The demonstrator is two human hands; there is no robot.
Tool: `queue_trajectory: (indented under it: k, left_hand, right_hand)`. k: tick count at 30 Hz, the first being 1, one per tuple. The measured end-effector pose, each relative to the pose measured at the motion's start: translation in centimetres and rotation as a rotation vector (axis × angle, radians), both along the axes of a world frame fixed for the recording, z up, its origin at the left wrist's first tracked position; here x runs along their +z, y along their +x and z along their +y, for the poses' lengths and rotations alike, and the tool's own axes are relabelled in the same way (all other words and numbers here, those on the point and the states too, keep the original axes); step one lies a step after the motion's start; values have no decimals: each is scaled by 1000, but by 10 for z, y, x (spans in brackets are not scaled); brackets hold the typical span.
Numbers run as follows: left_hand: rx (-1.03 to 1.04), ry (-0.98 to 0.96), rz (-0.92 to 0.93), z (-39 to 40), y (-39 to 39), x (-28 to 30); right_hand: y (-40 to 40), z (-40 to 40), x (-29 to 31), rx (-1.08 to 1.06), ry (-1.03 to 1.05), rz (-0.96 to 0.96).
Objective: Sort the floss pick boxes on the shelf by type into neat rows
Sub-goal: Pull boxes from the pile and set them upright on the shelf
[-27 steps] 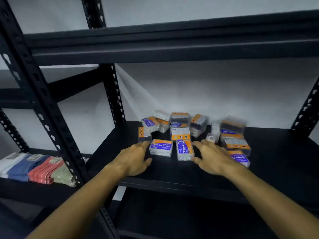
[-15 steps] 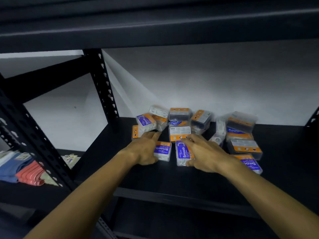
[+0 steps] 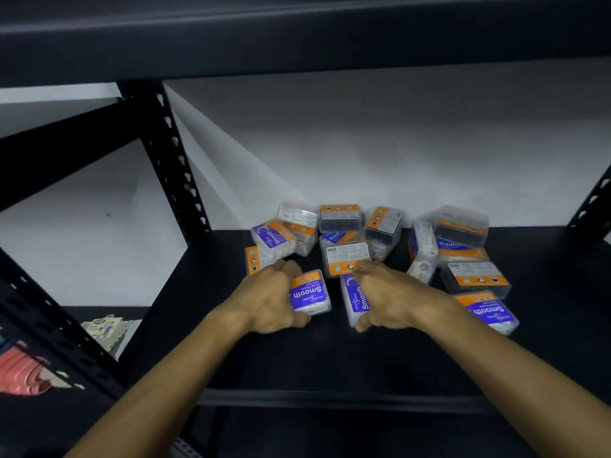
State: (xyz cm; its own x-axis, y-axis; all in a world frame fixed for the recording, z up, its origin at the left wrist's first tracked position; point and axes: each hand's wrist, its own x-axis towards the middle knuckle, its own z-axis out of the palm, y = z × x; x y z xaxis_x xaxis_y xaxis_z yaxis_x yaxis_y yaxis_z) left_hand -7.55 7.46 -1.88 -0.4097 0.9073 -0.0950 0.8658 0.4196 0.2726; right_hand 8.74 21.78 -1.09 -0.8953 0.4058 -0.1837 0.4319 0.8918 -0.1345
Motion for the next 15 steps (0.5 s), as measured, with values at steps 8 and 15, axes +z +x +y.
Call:
queue_trajectory:
  k: [8,15]
  left_hand:
    - [266,274,-148,-24,16,-7]
    - [334,399,-352,-25,25,-13]
  right_hand:
    - [-5,2,-7,27,42,-34]
    - [-3,4,-4,33,44,-49]
